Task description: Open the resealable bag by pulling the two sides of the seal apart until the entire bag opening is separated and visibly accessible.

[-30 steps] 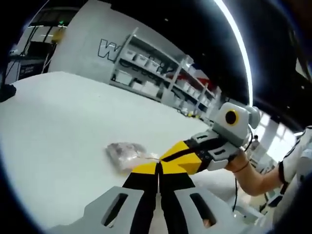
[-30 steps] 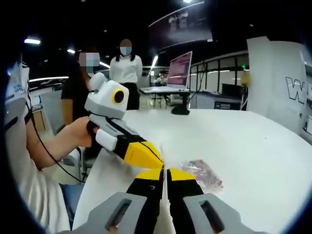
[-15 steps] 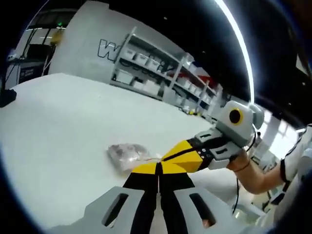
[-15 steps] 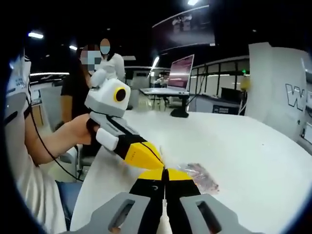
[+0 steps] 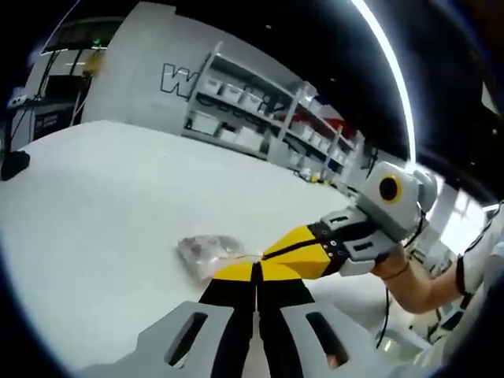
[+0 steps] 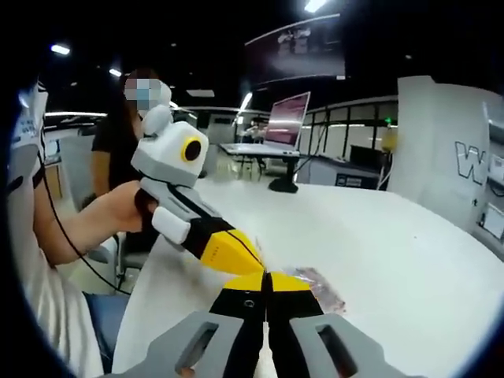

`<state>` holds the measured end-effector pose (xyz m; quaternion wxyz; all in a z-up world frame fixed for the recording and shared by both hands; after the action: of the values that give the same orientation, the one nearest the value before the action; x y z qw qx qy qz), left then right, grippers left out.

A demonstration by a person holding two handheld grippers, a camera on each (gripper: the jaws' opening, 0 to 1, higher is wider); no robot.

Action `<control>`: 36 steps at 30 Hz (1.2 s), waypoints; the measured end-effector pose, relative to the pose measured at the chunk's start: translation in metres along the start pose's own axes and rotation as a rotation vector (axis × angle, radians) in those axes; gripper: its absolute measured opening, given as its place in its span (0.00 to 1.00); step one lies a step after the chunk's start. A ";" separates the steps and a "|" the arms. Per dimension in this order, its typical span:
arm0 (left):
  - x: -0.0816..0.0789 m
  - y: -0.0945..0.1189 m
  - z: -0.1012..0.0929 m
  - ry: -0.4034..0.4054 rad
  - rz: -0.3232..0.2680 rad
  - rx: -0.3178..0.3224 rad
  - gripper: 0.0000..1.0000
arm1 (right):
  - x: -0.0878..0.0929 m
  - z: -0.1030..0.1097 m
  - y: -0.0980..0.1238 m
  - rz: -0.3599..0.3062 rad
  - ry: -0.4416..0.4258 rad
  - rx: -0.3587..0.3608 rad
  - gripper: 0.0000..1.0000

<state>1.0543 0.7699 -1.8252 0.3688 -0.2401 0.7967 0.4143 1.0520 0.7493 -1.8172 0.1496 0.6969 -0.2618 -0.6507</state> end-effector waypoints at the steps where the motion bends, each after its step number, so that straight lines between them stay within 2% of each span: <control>1: 0.000 0.000 0.000 -0.002 0.003 -0.003 0.00 | 0.000 0.000 0.000 0.002 0.001 0.004 0.00; 12: 0.003 -0.001 -0.002 -0.015 0.015 -0.015 0.00 | 0.003 0.000 -0.001 0.016 0.020 0.017 0.00; 18: 0.005 -0.002 -0.001 -0.036 0.036 -0.037 0.00 | 0.005 -0.001 -0.002 0.018 0.008 0.019 0.00; 21: 0.008 -0.003 -0.001 -0.037 0.053 -0.044 0.00 | 0.004 -0.004 -0.001 0.018 0.016 0.042 0.00; 24: 0.008 -0.002 -0.001 -0.027 0.046 -0.030 0.00 | 0.004 -0.003 0.000 0.011 0.005 0.027 0.00; 36: 0.007 -0.002 -0.003 -0.023 0.046 -0.026 0.00 | 0.003 -0.006 0.000 0.012 0.007 0.045 0.00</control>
<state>1.0501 0.7656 -1.8309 0.3651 -0.2216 0.7922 0.4358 1.0582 0.7467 -1.8194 0.1386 0.7007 -0.2801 -0.6414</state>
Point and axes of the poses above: the point that each gripper's makers call its tool centre point, and the gripper's own axes: y roughly backward along the fingers, z roughly to its left, x roughly out of its underside, the point moved 1 cm from there along y, roughly backward along the fingers, and after that the axes turned 15 degrees about z, right-handed, at the moved point
